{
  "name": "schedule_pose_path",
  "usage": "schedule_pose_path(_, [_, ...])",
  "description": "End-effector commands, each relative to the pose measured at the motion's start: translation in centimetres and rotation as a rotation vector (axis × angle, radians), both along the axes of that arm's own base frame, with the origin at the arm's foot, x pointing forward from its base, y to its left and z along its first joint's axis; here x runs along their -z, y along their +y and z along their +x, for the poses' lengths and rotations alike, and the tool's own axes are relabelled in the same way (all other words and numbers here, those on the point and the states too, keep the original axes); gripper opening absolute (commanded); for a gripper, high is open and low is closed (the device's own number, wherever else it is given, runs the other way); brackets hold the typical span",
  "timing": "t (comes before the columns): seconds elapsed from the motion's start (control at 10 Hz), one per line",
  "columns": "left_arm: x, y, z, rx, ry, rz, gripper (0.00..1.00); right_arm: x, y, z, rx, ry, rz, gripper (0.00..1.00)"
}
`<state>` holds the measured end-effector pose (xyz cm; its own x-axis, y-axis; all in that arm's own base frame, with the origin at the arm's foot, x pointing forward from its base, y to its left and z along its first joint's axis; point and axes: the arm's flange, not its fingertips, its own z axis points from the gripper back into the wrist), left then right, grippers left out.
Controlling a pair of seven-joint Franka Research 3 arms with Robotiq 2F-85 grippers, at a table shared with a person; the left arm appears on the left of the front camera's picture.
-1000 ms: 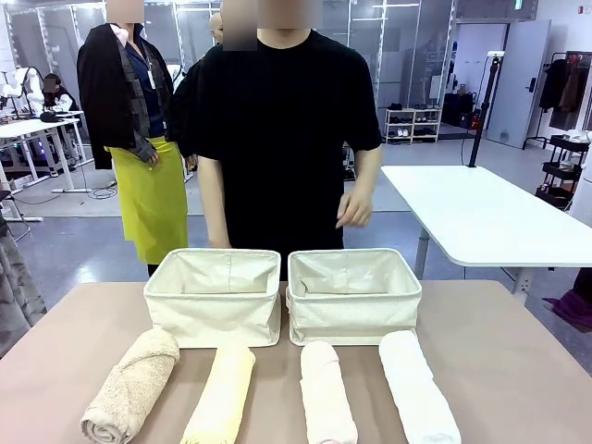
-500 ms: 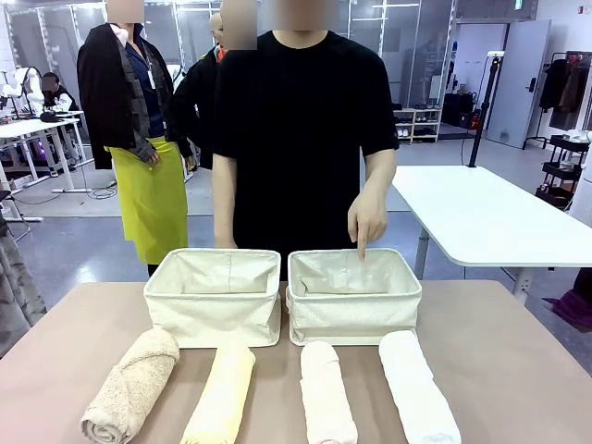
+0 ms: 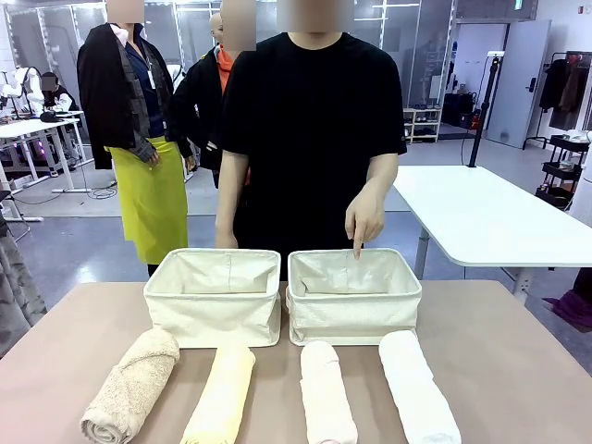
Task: Divide the towels into two baskets.
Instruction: Pick up one hotel-folded towel and place it in the Fabric basket indicated by the person.
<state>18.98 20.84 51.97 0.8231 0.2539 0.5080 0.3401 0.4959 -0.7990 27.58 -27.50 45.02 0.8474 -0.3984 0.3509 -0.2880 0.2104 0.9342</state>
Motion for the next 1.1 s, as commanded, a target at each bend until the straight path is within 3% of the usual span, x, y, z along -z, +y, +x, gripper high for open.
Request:
schedule_pose_path(0.0, [-0.2, 0.0, -0.1, 0.004, -0.001, -0.007, 1.0, 0.0, 0.1, -0.3, 0.0, -0.009, 0.01, 1.0])
schedule_pose_path(0.1, [-0.2, 0.0, -0.1, 0.004, -0.001, -0.007, 1.0, 0.0, 0.0, 0.0, 0.0, 0.0, 0.0, 1.0])
schedule_pose_path(0.2, [-0.2, 0.0, -0.1, 0.004, -0.001, -0.007, 1.0, -2.2, 2.5, -0.3, -0.066, -0.07, -0.129, 1.0])
schedule_pose_path(0.5, [-0.2, 0.0, -0.1, 0.004, -0.001, -0.007, 1.0, -6.5, 10.7, 1.0, -0.258, -0.055, -0.285, 1.0])
schedule_pose_path(0.7, [-0.2, 0.0, -0.1, 0.004, -0.001, -0.007, 1.0, -6.8, 17.3, 1.1, -0.389, -0.02, -0.402, 1.0])
schedule_pose_path(1.0, [-0.2, 0.0, -0.1, 0.004, -0.001, -0.007, 1.0, -4.9, 24.4, -2.1, -0.481, -0.03, -0.675, 1.0])
